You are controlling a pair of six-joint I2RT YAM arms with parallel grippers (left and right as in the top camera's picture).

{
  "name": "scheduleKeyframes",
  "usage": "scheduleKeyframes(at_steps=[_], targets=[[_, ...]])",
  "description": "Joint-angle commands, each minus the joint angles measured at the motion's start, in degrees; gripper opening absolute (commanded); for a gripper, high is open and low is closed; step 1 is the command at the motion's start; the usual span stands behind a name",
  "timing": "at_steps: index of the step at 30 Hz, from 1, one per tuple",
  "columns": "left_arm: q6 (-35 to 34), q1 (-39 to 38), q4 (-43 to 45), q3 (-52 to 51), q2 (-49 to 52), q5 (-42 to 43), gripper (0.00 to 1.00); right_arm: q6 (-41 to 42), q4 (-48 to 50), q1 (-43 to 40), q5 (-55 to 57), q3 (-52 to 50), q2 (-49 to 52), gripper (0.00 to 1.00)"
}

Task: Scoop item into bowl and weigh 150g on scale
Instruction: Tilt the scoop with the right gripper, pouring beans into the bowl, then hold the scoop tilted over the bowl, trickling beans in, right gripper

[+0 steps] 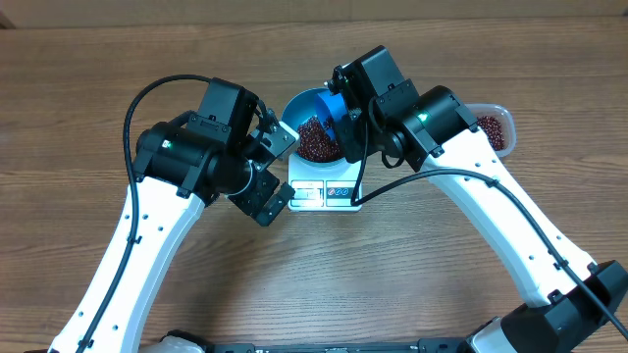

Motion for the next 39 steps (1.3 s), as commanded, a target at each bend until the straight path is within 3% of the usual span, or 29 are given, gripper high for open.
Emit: scheduleKeyframes(at_steps=[1, 39], targets=[[1.29, 0.26, 0.04, -0.2, -0.76, 0.85, 1.0, 0.22, 0.24, -0.35, -0.5, 1.27, 0.17, 0.04], [1.29, 0.26, 0.04, -0.2, -0.76, 0.85, 0.99, 0.2, 0.07, -0.33, 5.35, 1.25, 0.17, 0.04]])
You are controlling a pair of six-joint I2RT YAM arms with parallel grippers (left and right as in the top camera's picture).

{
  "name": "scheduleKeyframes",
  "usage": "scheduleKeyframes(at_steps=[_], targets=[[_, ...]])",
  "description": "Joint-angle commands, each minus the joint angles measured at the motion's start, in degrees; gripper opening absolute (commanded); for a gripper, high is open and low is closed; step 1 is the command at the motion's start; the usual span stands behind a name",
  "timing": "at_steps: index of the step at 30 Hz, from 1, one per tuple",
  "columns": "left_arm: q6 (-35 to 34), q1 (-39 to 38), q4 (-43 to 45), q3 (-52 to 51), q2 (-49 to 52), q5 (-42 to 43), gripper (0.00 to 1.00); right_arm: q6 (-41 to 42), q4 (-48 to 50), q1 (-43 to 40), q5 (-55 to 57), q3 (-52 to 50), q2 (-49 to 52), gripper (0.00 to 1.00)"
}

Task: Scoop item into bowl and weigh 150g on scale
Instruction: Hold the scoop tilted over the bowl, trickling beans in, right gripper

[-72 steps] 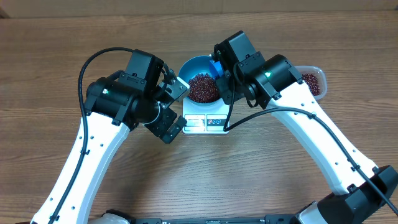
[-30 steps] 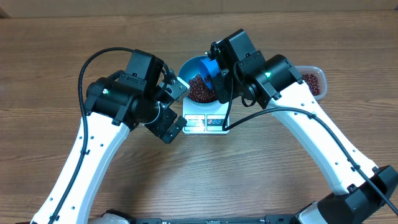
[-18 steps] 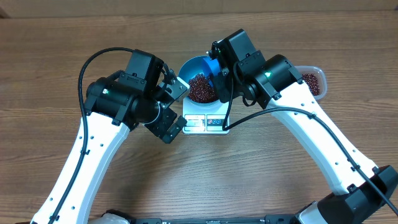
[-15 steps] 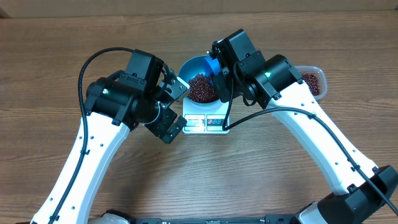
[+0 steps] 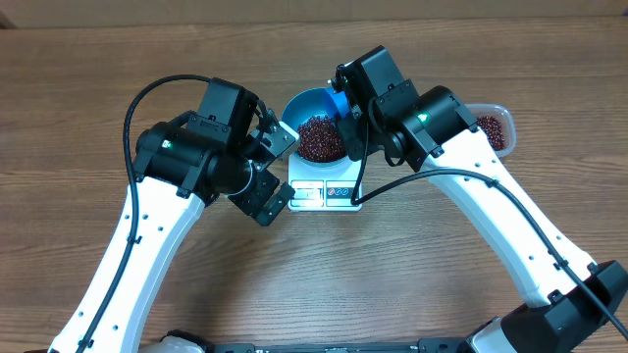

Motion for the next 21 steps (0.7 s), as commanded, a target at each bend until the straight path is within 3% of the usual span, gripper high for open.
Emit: scheduleKeyframes(at_steps=[1, 21], targets=[[1.29, 0.26, 0.04, -0.2, -0.76, 0.87, 1.0, 0.2, 0.15, -0.31, 1.05, 1.27, 0.17, 0.04], [1.29, 0.26, 0.04, -0.2, -0.76, 0.87, 1.0, 0.2, 0.33, -0.31, 2.16, 1.27, 0.17, 0.04]])
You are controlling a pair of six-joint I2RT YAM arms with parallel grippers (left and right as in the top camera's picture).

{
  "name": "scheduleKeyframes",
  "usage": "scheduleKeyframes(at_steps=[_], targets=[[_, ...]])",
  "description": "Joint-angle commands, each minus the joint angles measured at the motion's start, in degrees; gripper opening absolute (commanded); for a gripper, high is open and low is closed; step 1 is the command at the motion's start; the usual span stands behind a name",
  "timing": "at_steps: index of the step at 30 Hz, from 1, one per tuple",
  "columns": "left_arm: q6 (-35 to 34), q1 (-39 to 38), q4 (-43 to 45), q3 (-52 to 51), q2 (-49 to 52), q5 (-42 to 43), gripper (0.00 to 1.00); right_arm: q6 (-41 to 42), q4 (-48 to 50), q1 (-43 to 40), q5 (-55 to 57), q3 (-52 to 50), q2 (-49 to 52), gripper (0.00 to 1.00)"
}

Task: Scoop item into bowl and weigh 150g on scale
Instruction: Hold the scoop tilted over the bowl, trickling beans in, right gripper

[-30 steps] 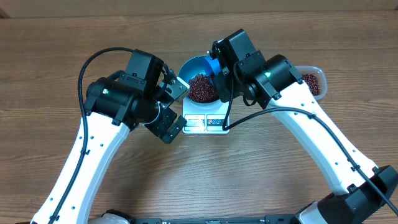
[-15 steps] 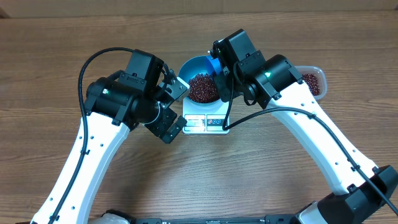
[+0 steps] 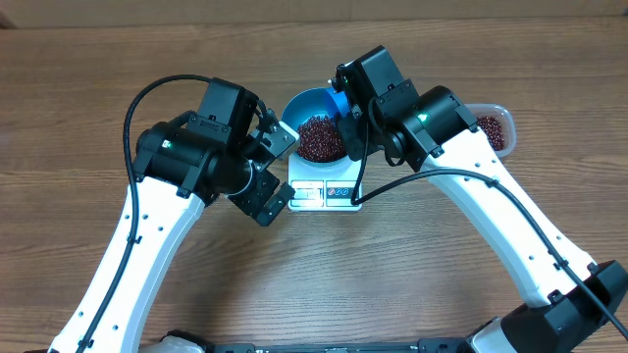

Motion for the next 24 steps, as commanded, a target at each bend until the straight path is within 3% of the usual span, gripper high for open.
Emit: scheduleKeyframes(at_steps=[1, 24], targets=[[1.29, 0.26, 0.04, -0.2, -0.76, 0.87, 1.0, 0.2, 0.33, -0.33, 2.32, 1.27, 0.17, 0.04], [1.29, 0.26, 0.04, -0.2, -0.76, 0.87, 1.0, 0.02, 0.92, -0.39, 3.65, 1.25, 0.17, 0.04]])
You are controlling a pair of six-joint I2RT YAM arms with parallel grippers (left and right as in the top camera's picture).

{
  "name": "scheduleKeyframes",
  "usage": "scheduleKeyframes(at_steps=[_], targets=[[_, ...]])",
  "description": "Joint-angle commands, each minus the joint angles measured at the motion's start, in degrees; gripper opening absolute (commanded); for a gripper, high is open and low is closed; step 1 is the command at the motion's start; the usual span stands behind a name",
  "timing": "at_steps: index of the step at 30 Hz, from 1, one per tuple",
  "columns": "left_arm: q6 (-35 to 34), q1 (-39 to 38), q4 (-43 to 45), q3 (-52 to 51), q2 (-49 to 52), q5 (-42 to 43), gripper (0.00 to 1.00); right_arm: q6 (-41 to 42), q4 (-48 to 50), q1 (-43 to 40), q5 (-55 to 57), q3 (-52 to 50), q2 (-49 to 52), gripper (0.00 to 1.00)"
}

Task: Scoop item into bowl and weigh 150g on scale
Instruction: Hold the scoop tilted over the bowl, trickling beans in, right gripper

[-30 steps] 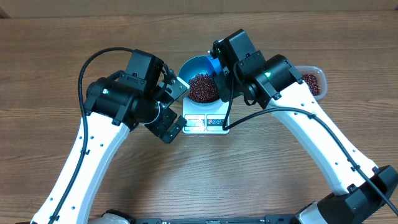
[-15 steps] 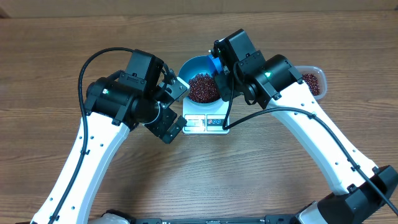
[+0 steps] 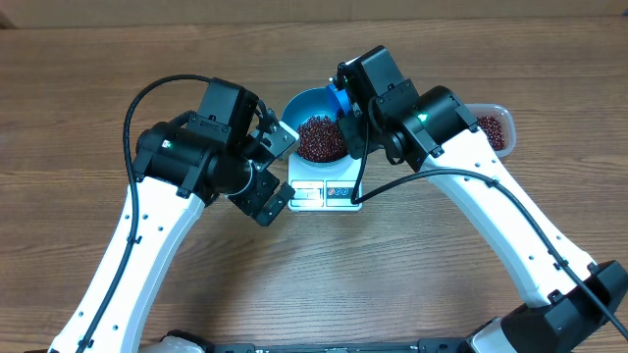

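Note:
A blue bowl [image 3: 299, 103] heaped with dark red beans [image 3: 321, 139] stands on a small white scale [image 3: 324, 193] at the table's middle. My right gripper [image 3: 340, 106] hovers at the bowl's right rim, mostly hidden under its wrist. Only a sliver of the blue scoop [image 3: 338, 97] it is shut on shows. My left gripper [image 3: 278, 172] is open at the left side of the bowl and scale, one finger by the bowl's rim and the other by the scale's front corner.
A clear tub [image 3: 496, 127] holding more red beans sits at the right, partly behind the right arm. Both arms crowd round the scale. Bare wooden table [image 3: 88, 88] lies to the left and in front.
The blue scoop's visible part has drawn a touch further back under the right wrist. The bowl, the scale and the left arm have not moved.
At first the right gripper held the scoop tipped over the bowl's right side, with much of its blue showing over the beans. By the following moment the scoop had pulled back to the rim and the beans lay uncovered. It has stayed there since, with the left gripper unmoved.

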Motion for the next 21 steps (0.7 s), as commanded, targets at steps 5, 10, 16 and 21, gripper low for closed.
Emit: scheduleKeyframes(at_steps=[5, 10, 16, 21], targets=[[1.29, 0.26, 0.04, -0.2, -0.76, 0.85, 1.0, 0.0, 0.37, -0.39, 2.45, 1.25, 0.17, 0.04], [1.29, 0.26, 0.04, -0.2, -0.76, 0.85, 1.0, 0.0, 0.42, -0.39, 2.47, 1.25, 0.17, 0.04], [1.29, 0.26, 0.04, -0.2, -0.76, 0.85, 1.0, 0.0, 0.44, -0.39, 2.54, 1.27, 0.17, 0.04], [1.29, 0.26, 0.04, -0.2, -0.76, 0.85, 0.99, 0.0, 0.39, -0.37, 3.1, 1.25, 0.17, 0.04]])
